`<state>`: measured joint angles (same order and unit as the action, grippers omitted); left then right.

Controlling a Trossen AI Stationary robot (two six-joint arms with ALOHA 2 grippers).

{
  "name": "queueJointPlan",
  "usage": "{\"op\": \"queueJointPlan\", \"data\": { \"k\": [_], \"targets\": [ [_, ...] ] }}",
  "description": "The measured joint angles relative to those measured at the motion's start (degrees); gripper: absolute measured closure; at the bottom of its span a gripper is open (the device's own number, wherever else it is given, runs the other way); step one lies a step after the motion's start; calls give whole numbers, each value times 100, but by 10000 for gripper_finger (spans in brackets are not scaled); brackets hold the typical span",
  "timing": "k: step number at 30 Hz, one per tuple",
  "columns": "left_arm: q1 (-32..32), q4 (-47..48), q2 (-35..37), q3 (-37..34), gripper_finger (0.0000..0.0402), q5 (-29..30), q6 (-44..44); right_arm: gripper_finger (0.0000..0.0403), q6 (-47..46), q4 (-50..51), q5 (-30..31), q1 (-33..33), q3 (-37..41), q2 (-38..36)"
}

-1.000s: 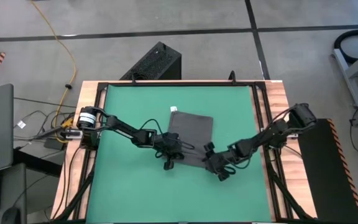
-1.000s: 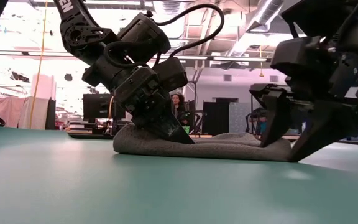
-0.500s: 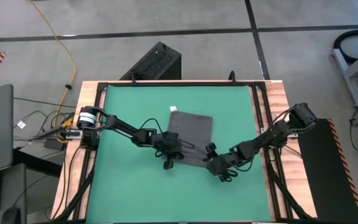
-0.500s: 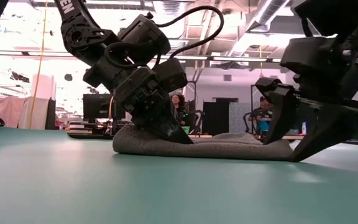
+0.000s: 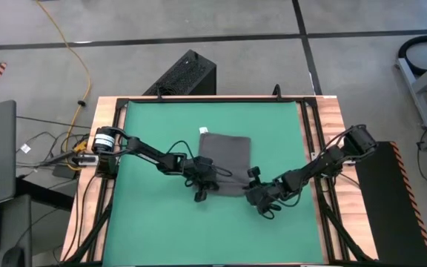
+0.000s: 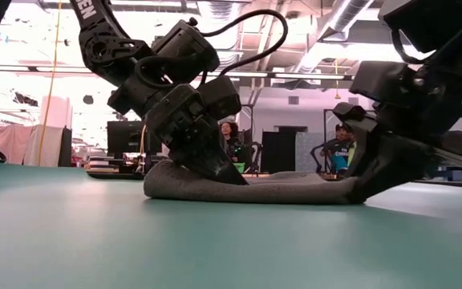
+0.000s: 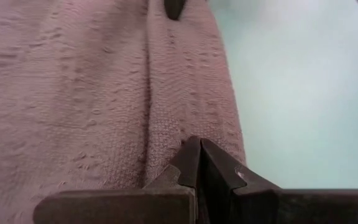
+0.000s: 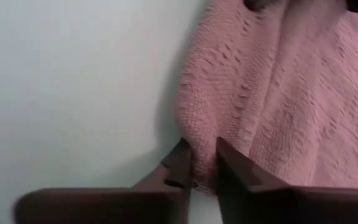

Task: Roll towel
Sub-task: Roll the microfiber towel

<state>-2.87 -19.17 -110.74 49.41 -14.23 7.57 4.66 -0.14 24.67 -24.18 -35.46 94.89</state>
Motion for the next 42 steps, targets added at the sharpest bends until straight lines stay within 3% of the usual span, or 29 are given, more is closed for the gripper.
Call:
{"op": "queueJointPlan", "data": {
  "k": [3,11,13,16,19,23,36,42],
  "targets": [
    [0,-16,-2,-2,401,-197,170,376,-38,149,35,-44,-160,0],
    [-15,53,581,-35,402,-335,818,376,-170,813,-226,-27,-671,4],
    [-23,149,940,-29,402,26,659,376,-170,804,-247,-24,-673,2],
    [-21,420,1392,-13,402,1056,141,376,-172,799,-330,2,-680,-2],
    [-11,280,1482,-130,402,1771,-24,376,-174,796,-337,2,-680,-2],
    [-79,152,1377,-408,402,1617,381,376,-176,841,-351,16,-689,-7],
    [-393,-223,1237,-1229,401,2359,909,376,-277,869,-522,65,-693,-13],
    [-388,-247,1185,-1361,402,2260,1030,376,-144,880,-632,40,-701,-14]
  ]
}}
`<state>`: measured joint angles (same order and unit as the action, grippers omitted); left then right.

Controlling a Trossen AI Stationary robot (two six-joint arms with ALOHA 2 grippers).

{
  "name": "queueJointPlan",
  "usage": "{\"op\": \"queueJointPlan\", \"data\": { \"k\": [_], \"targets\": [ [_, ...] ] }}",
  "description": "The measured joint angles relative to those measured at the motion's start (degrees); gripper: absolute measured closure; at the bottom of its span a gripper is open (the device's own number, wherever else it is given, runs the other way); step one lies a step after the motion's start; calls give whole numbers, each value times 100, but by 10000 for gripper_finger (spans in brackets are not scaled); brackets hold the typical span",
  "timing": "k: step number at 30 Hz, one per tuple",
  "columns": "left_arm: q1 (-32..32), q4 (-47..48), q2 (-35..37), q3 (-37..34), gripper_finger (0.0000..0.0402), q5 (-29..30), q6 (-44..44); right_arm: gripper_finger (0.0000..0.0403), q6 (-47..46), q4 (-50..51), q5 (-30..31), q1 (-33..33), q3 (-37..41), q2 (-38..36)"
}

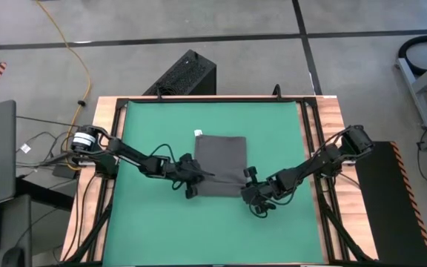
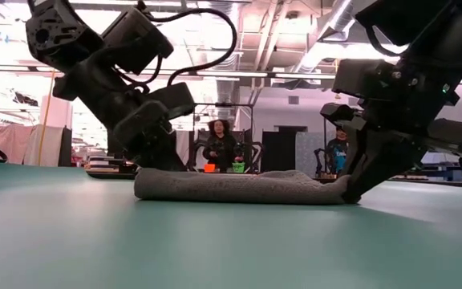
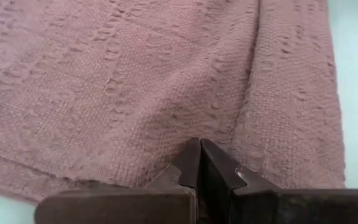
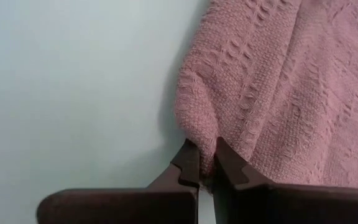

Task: Roll towel
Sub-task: Roll the microfiber towel

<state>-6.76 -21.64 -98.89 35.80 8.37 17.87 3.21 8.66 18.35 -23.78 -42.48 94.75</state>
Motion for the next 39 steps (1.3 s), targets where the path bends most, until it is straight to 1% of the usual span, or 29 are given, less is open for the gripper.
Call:
{"op": "queueJointPlan", "data": {
  "k": [2,6,8,10,14,17,19,22,24,26,27,29,31,34,37,39],
  "targets": [
    [-3,13,-2,-37,401,-179,126,376,-101,85,-147,12,-53,-57],
    [-114,133,-7,-40,401,-560,333,376,-202,238,-1033,200,-219,-165],
    [-186,89,-7,-40,401,-618,389,376,-269,312,-1356,310,-307,-167],
    [-231,73,66,-7,401,-617,388,376,-292,408,-1517,416,-380,-167],
    [-263,261,381,103,402,-613,146,376,-294,472,-1564,544,-403,-167],
    [-259,591,828,132,402,-408,-59,376,-294,522,-1804,642,-409,-171],
    [-259,856,1159,130,402,-145,-420,376,-292,564,-1897,673,-412,-174],
    [-246,677,1470,151,402,451,-1018,376,-277,581,-1902,675,-413,-178],
    [-168,627,1364,154,401,539,-1107,376,-275,586,-1904,675,-413,-178],
    [-91,488,1058,136,402,332,-906,376,-277,587,-1899,693,-413,-178],
    [-80,358,922,123,402,258,-797,376,-279,587,-1900,701,-413,-178],
    [-91,-242,637,148,401,109,-669,376,-278,589,-1899,701,-413,-180],
    [-112,-476,354,153,402,88,-577,376,-279,589,-1897,705,-413,-180],
    [-90,-510,-9,130,402,68,-448,376,-286,629,-1974,705,-416,-182],
    [-98,-556,-107,149,402,-136,-290,376,-314,659,-2077,710,-418,-182],
    [-109,-426,-163,141,402,-164,-213,376,-320,672,-2105,710,-418,-184]
  ]
}}
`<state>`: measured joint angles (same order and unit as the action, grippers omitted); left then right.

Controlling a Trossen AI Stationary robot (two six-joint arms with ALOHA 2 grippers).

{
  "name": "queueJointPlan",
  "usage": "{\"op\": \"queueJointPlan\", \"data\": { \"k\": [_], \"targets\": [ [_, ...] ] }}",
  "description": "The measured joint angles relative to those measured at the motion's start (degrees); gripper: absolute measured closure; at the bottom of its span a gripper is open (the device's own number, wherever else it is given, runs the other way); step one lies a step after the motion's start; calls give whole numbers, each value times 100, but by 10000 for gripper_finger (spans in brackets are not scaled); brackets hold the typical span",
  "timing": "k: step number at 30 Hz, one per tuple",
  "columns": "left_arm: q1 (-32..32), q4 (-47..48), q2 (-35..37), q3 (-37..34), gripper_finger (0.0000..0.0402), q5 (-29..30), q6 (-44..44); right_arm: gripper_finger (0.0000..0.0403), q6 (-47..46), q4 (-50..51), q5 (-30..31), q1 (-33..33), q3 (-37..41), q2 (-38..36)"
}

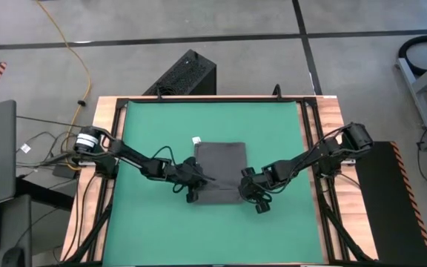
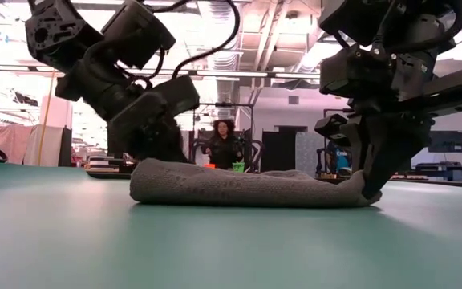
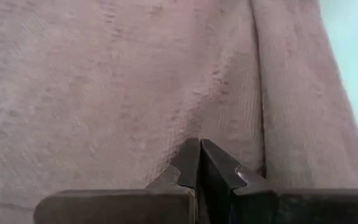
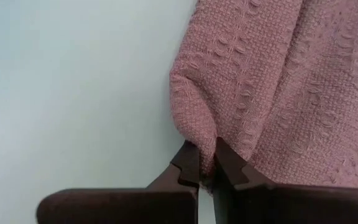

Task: Roll towel
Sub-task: Roll the microfiber towel

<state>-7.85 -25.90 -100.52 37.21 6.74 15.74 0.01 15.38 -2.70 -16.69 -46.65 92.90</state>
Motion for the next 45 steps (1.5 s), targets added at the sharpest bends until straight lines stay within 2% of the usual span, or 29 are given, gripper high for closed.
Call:
{"op": "queueJointPlan", "data": {
  "k": [4,9,23,30,36,45],
  "targets": [
    [10,12,2,0,402,0,-66,376,-85,-1,-143,11,0,-2],
    [3,269,2,9,401,-28,158,376,-568,25,-1132,251,0,-4],
    [-64,529,4,9,401,-47,361,376,-1226,-43,-2724,1075,6,-92],
    [-64,556,4,7,402,-69,401,376,-1327,77,-2898,1433,7,-531],
    [-67,585,4,6,401,-43,406,376,-1351,449,-2939,1601,7,-430],
    [-82,600,4,2,401,-7,449,376,-1998,371,-3609,2021,7,-481]
  ]
}}
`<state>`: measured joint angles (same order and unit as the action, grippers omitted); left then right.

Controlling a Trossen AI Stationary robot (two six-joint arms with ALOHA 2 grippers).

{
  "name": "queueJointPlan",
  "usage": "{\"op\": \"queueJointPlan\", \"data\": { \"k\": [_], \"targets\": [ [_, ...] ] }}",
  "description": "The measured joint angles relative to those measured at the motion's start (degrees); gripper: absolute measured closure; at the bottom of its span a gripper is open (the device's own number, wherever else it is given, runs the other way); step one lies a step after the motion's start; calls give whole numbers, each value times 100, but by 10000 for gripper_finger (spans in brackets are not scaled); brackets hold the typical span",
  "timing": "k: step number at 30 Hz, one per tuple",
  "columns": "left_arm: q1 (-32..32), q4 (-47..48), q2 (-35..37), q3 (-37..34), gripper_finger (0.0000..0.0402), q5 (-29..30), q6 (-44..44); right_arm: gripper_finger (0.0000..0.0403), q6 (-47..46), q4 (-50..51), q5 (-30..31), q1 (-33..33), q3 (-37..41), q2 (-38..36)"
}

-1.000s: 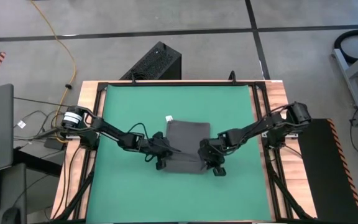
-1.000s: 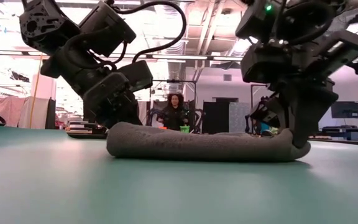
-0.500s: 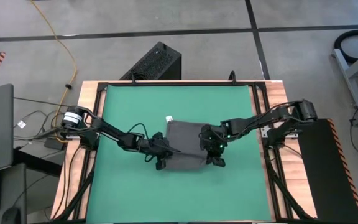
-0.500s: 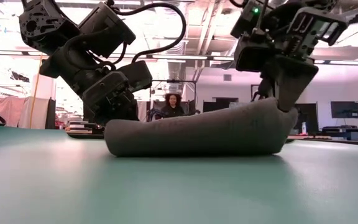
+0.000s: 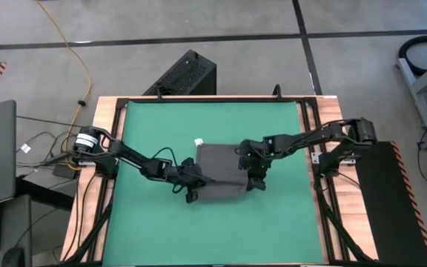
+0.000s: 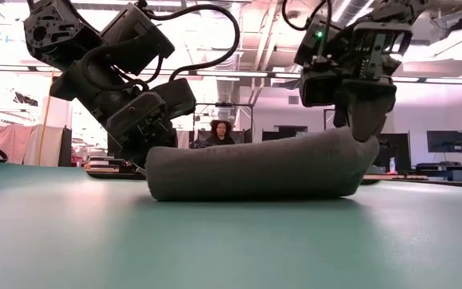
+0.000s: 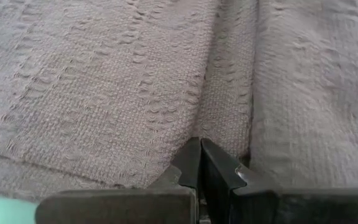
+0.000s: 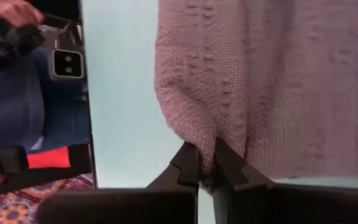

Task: Roll towel
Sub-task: Roll the microfiber towel

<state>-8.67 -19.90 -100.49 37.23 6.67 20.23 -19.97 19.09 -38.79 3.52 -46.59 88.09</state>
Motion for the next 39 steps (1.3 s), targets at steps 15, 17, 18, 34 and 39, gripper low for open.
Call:
{"op": "queueJointPlan", "data": {
  "k": [15,17,18,34,39],
  "targets": [
    [0,-22,0,0,401,15,-87,376,-526,118,-813,772,0,346],
    [0,-22,0,0,401,16,-90,376,-586,-1,-850,857,-3,410],
    [0,-22,0,0,402,20,-92,376,-621,-9,-882,908,-4,424],
    [2,-40,0,-2,401,-26,-308,376,-1647,-787,-1131,1362,-111,1072],
    [2,-18,0,-2,401,-39,-308,376,-1925,-780,-1103,1580,-210,912]
  ]
}}
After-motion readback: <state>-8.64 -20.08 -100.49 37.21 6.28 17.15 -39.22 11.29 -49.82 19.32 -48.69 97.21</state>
